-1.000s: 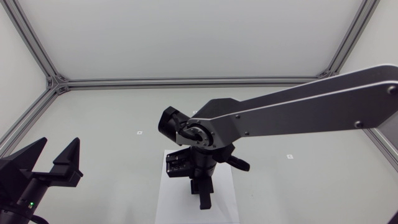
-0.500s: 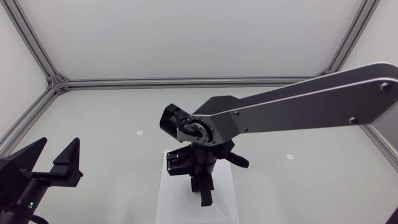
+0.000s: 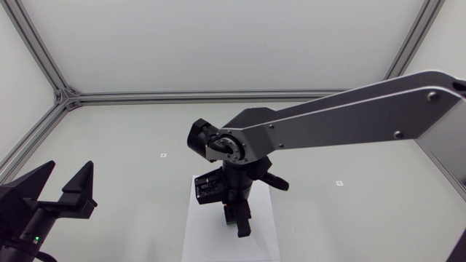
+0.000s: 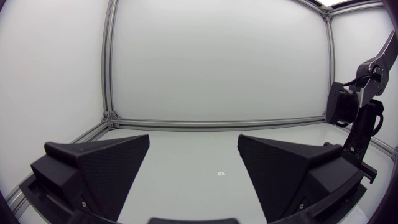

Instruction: Pick up the orange 2x2 brick with the right arm and stack it on top of the green 2x2 brick in the center

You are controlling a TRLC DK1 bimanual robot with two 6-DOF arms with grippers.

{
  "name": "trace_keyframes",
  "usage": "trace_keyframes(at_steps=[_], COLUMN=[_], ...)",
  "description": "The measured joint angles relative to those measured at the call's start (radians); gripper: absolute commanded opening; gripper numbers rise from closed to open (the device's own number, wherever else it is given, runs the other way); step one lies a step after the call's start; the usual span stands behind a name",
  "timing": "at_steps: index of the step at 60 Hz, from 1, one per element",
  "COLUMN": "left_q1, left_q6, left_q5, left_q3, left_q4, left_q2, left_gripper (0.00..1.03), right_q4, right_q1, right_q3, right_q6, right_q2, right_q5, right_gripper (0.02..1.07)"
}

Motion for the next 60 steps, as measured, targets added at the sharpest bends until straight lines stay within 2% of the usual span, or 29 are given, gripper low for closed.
trace_keyframes(at_steps=[18,41,60], left_q1=[0.000,0.000,0.000], left_q6=[0.000,0.000,0.000], left_q5=[0.000,0.000,0.000], left_q3=[0.000,0.000,0.000], left_q4=[0.000,0.000,0.000], left_q2=[0.000,0.000,0.000], left_gripper=[0.99,0.99,0.99], right_q4=[0.006,0.109,0.068], right_q1=[-0.002,-0.025,-0.016], right_q3=[-0.006,-0.085,-0.034], right_q6=[-0.001,0.030,0.101], right_q2=[0.000,-0.037,-0.007], right_q5=[-0.001,-0.057,-0.026], right_gripper=[0.08,0.07,0.08])
